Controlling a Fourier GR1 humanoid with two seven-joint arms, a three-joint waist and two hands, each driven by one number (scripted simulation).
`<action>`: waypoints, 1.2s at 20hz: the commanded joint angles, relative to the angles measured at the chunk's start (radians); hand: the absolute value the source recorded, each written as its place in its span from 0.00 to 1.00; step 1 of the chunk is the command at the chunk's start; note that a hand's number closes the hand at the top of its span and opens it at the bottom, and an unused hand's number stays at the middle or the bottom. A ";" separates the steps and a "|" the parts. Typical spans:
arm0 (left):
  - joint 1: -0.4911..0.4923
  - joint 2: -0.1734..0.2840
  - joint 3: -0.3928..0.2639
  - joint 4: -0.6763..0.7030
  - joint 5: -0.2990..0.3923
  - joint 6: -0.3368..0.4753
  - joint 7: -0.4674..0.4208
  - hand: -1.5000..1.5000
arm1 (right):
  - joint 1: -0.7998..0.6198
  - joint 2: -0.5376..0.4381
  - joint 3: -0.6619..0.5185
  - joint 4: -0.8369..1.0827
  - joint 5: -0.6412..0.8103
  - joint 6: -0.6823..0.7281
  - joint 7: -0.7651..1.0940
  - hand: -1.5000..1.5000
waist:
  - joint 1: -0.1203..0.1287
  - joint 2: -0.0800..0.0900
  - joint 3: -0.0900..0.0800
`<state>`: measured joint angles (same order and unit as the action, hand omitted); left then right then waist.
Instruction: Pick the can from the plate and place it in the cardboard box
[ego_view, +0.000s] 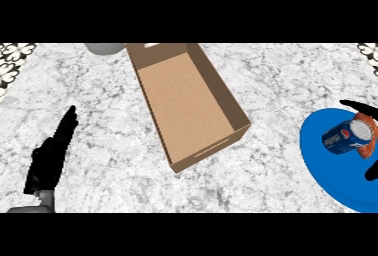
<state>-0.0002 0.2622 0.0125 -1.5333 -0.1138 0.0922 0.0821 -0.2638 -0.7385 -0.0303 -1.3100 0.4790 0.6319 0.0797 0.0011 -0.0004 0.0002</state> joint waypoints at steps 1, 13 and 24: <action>0.008 -0.043 -0.011 -0.028 -0.035 0.014 0.017 0.50 | -0.007 0.059 -0.006 0.000 0.053 0.006 0.007 0.00 | 0.002 0.000 0.000; -0.030 -0.099 -0.011 0.052 -0.107 0.020 -0.040 0.50 | -0.037 0.063 -0.036 0.150 0.184 -0.016 -0.142 0.00 | 0.002 0.001 0.000; 0.054 -0.059 0.054 0.010 -0.057 -0.054 -0.087 0.50 | 0.005 0.139 -0.027 0.112 0.315 -0.244 -0.181 1.00 | 0.003 0.001 0.000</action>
<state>0.0222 0.1982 0.0478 -1.5602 -0.1764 0.0457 0.0779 -0.2813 -0.6144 -0.0684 -1.1941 0.7264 0.5165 -0.0718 0.0049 -0.0023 -0.0035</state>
